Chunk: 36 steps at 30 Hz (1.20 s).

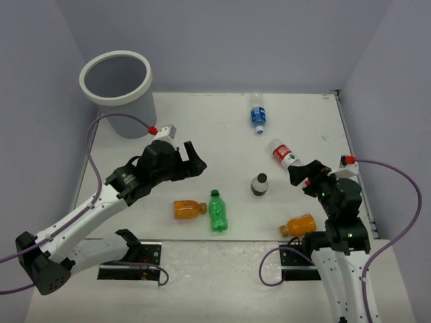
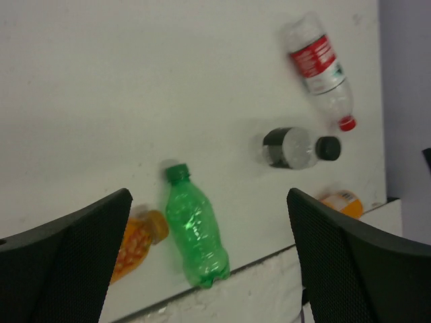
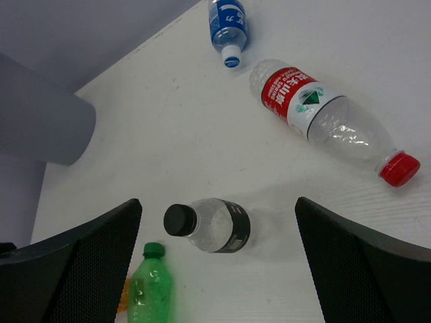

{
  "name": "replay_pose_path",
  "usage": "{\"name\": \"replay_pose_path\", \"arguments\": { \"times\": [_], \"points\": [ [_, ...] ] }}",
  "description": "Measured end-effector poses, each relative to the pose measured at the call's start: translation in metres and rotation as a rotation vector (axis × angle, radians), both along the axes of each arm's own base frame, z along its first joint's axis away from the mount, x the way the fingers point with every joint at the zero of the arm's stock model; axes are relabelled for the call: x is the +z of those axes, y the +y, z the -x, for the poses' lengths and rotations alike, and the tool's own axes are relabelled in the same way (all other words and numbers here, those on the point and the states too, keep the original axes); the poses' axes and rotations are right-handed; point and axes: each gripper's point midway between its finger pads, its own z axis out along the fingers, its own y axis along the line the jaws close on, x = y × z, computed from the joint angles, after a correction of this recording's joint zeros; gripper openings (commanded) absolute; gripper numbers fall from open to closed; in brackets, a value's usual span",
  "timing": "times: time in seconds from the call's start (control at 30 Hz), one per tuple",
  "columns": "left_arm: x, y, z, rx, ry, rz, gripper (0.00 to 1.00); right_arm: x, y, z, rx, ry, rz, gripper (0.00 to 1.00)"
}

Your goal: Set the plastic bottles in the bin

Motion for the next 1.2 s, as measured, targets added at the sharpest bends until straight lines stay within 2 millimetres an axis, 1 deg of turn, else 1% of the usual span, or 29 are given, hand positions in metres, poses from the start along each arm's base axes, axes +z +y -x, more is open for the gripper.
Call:
{"name": "replay_pose_path", "arguments": {
  "times": [0.1,0.13,0.2,0.27,0.3,0.37,0.47,0.57,0.73,0.8,0.9,1.0,1.07,1.2],
  "points": [
    [-0.038,-0.001,0.024,-0.028,0.172,-0.119,1.00,-0.010,-0.001,-0.001,-0.004,0.028,0.003,0.99],
    [-0.054,-0.003,0.035,-0.044,0.244,-0.168,1.00,-0.013,-0.002,-0.002,-0.009,0.039,0.006,0.99],
    [-0.079,-0.001,0.058,-0.067,0.367,-0.255,1.00,-0.017,-0.003,-0.005,-0.016,0.060,0.010,0.99],
    [-0.092,0.006,0.079,-0.069,0.460,-0.326,1.00,-0.022,-0.003,-0.006,-0.018,0.082,0.012,0.99],
    [-0.094,0.011,0.087,-0.058,0.496,-0.352,1.00,-0.023,-0.003,-0.007,-0.019,0.088,0.013,0.99],
    [-0.092,0.018,0.095,-0.028,0.538,-0.377,1.00,-0.024,-0.004,-0.007,-0.025,0.093,0.016,0.99],
    [-0.090,0.022,0.100,0.016,0.568,-0.377,1.00,-0.024,-0.007,-0.007,-0.041,0.088,0.021,0.99],
    [-0.094,0.025,0.104,0.070,0.603,-0.366,1.00,-0.022,-0.011,-0.007,-0.061,0.075,0.027,0.99],
    [-0.117,0.037,0.111,0.253,0.664,-0.326,1.00,-0.017,-0.017,-0.004,-0.092,0.047,0.033,0.99],
    [-0.121,0.040,0.107,0.351,0.662,-0.287,1.00,-0.016,-0.017,-0.004,-0.093,0.044,0.033,0.99],
    [-0.117,0.037,0.094,0.478,0.628,-0.193,1.00,-0.017,-0.017,-0.004,-0.093,0.047,0.033,0.99],
    [-0.115,0.033,0.084,0.560,0.610,-0.116,1.00,-0.018,-0.017,-0.004,-0.093,0.049,0.033,0.99],
    [-0.122,0.030,0.081,0.598,0.621,-0.094,1.00,-0.019,-0.017,-0.005,-0.092,0.056,0.034,0.99],
    [-0.145,0.032,0.086,0.657,0.674,-0.120,1.00,-0.022,-0.017,-0.006,-0.092,0.069,0.035,0.99]
  ]
}}
